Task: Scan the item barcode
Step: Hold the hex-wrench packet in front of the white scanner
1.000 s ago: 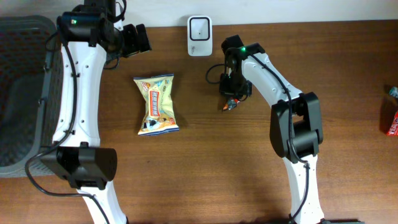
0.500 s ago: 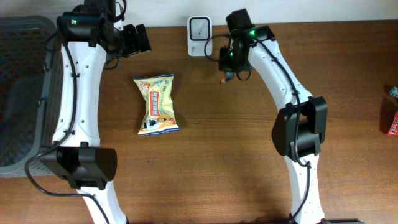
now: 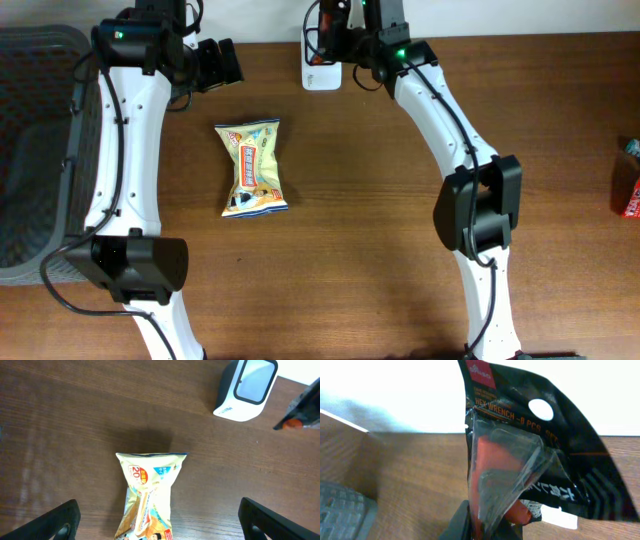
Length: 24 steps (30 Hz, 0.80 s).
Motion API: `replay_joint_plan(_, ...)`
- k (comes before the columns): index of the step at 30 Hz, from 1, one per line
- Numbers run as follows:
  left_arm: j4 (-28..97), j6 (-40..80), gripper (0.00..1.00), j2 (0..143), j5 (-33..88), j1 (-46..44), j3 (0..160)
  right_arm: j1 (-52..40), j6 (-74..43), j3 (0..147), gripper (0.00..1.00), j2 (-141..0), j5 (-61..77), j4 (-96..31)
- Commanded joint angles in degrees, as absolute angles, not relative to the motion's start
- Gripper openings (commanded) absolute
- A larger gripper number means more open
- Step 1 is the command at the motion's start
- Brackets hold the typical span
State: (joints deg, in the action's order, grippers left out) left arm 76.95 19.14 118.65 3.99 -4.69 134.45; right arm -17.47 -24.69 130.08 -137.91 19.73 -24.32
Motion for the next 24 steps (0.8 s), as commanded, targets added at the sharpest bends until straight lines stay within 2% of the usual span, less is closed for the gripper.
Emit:
replay_joint_plan(1, 77.0, 19.5, 0.99, 118.1, 3.4, -4.3, 134.5, -18.0, -28.6, 131.3, 0.09, -140.6, 20.4, -22.5)
replay_joint_plan(9, 77.0, 19.5, 0.99, 118.1, 3.4, -4.3, 134.5, -18.0, -32.5, 131.3, 0.09, -143.1, 20.3, -18.8)
replay_joint_plan(24, 77.0, 19.5, 0.99, 118.1, 3.4, -4.3, 134.5, -18.1, -37.2, 131.3, 0.09, -143.2, 14.4, -20.8)
